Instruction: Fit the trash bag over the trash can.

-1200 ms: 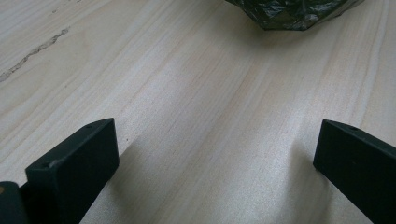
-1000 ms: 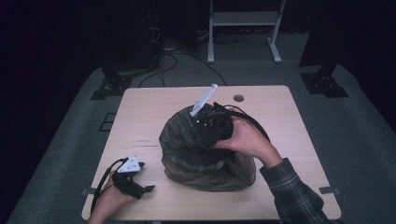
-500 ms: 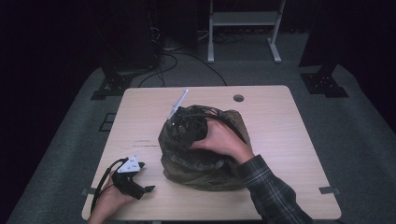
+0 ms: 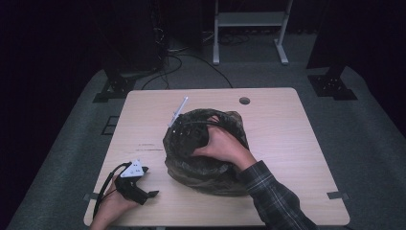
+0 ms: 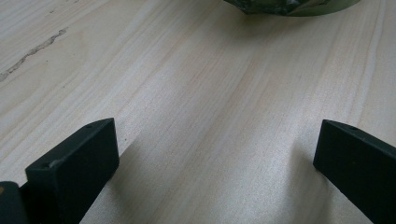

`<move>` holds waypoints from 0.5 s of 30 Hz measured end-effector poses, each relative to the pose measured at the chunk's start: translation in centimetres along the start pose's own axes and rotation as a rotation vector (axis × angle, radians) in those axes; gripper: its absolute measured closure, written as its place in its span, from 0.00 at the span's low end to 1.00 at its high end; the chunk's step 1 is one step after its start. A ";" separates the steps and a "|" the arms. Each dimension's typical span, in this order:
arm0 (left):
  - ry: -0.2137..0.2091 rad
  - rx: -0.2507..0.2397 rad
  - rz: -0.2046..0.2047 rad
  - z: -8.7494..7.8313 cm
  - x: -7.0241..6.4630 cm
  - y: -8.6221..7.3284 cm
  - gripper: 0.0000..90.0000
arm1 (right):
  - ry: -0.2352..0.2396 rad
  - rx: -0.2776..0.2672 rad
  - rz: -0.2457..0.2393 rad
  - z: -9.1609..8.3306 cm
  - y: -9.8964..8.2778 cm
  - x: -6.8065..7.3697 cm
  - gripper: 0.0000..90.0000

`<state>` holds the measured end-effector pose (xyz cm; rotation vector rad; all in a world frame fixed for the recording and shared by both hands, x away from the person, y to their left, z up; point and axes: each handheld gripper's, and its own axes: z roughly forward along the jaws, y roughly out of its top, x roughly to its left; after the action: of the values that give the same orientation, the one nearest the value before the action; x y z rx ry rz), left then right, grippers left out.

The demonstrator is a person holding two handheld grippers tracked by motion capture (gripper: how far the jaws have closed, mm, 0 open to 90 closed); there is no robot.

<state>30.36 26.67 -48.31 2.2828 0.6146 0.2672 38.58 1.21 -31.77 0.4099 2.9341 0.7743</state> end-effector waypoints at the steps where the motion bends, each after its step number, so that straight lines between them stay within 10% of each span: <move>1: 0.000 0.000 0.000 0.0 0.0 0.0 0.00 | -0.003 -0.010 0.001 -0.4 -0.1 -0.1 0.00; 8: 0.000 0.000 0.001 0.0 0.0 0.0 0.00 | -0.039 -0.034 0.038 -3.1 -1.8 -1.6 0.00; 15: 0.000 0.001 0.003 0.0 0.0 0.0 0.00 | -0.070 0.057 0.075 -1.9 -2.4 -2.5 0.00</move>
<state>30.38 26.68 -48.30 2.2850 0.6113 0.2678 40.10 -2.38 -31.30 0.5425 2.8957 0.6718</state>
